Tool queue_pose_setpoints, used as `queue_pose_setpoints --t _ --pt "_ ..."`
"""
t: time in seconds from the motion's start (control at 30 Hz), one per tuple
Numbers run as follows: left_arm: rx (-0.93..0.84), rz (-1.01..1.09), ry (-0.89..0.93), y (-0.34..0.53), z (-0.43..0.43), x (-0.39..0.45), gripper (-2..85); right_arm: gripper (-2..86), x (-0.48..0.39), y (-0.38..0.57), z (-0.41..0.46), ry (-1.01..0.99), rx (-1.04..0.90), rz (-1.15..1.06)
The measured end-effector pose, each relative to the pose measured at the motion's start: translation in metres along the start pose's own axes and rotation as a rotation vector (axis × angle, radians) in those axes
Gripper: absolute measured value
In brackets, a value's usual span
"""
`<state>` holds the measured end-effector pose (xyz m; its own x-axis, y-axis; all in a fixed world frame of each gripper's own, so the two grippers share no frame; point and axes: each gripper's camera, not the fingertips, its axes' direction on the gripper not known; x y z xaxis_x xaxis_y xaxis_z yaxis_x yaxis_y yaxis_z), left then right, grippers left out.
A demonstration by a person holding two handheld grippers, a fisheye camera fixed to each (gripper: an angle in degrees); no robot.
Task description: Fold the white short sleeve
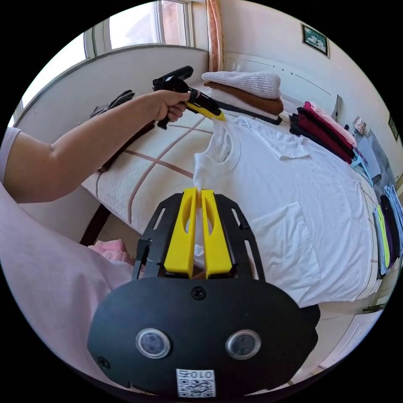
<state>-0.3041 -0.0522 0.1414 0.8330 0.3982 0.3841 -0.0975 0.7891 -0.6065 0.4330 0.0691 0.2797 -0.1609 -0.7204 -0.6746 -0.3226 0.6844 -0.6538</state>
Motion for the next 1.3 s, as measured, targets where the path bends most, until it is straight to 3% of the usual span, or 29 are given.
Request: queue_pose_setpoints --t 0.17,0.3,0.43,0.53,0.73,0.87,1.0,1.2,1.3 --pt "-0.042 0.134 -0.149 -0.055 -0.005 0.084 0.1 2.7 0.075 0.019 -0.037 -0.134 0.079 0.074" --pt "-0.137 0.381 -0.278 -0.139 0.013 0.220 0.1 3.2 0.156 0.044 -0.084 -0.199 0.177 0.162" --pt "-0.298 0.611 -0.345 -0.227 0.089 0.358 0.1 3.7 0.272 0.098 -0.121 -0.238 0.232 0.372" --pt "-0.458 0.644 -0.413 -0.283 0.183 0.404 0.1 3.8 0.354 0.146 -0.107 -0.320 0.249 0.545" --pt "-0.640 0.533 -0.540 -0.331 0.312 0.397 0.5 3.0 0.450 0.219 -0.062 -0.485 0.284 0.788" --pt "-0.617 0.508 -0.499 -0.338 0.317 0.392 1.9 3.1 0.472 0.231 -0.062 -0.524 0.322 0.807" --pt "-0.546 0.527 -0.306 -0.333 0.292 0.390 6.8 4.8 0.474 0.215 -0.087 -0.479 0.292 0.759" --pt "-0.152 0.753 -0.248 -0.259 0.174 0.423 12.5 8.4 0.457 0.192 -0.093 -0.368 0.153 0.714" --pt "0.051 0.770 -0.288 -0.205 0.116 0.419 13.8 8.6 0.448 0.192 -0.082 -0.384 0.124 0.731"
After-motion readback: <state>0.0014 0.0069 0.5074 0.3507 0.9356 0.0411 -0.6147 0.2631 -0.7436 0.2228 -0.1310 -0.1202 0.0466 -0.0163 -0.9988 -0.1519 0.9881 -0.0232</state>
